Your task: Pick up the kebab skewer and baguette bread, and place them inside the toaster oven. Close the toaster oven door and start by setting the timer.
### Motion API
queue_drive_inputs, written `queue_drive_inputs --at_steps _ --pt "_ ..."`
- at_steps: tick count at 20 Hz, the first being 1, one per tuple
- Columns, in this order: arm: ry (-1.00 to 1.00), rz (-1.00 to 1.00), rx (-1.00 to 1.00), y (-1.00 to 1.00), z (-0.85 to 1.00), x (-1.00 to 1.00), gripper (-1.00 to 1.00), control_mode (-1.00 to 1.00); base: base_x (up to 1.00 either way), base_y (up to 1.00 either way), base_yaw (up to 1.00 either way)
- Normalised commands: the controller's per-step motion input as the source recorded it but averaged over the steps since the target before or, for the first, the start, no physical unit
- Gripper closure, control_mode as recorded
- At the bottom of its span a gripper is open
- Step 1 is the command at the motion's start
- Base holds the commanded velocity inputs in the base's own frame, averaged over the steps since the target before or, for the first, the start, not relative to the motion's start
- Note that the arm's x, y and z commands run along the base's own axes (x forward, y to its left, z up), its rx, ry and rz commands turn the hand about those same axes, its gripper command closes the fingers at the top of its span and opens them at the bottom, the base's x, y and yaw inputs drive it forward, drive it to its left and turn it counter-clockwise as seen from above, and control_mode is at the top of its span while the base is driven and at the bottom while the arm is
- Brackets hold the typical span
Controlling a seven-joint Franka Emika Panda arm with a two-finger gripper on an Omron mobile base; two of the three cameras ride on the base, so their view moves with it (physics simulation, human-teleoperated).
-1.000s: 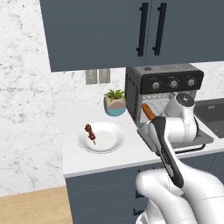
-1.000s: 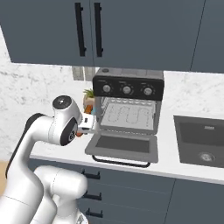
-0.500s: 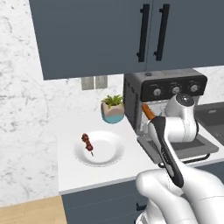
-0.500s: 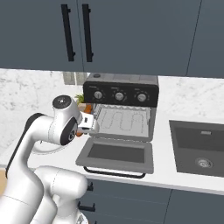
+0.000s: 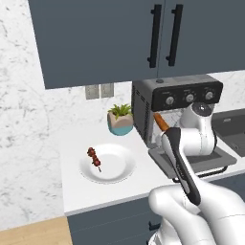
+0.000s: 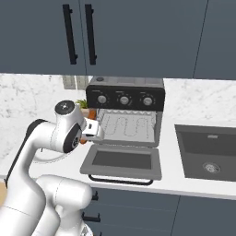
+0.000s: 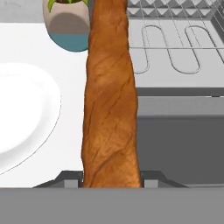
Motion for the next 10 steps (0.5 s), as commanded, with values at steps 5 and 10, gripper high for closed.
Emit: queue_drive_inputs --at_steps 5,10 --pt "0.0 0.0 0.0 0.0 0.0 0.0 1.0 1.0 0.0 0.0 -0.01" --pt "0.0 0.0 0.0 0.0 0.0 0.0 1.0 1.0 0.0 -0.03 0.0"
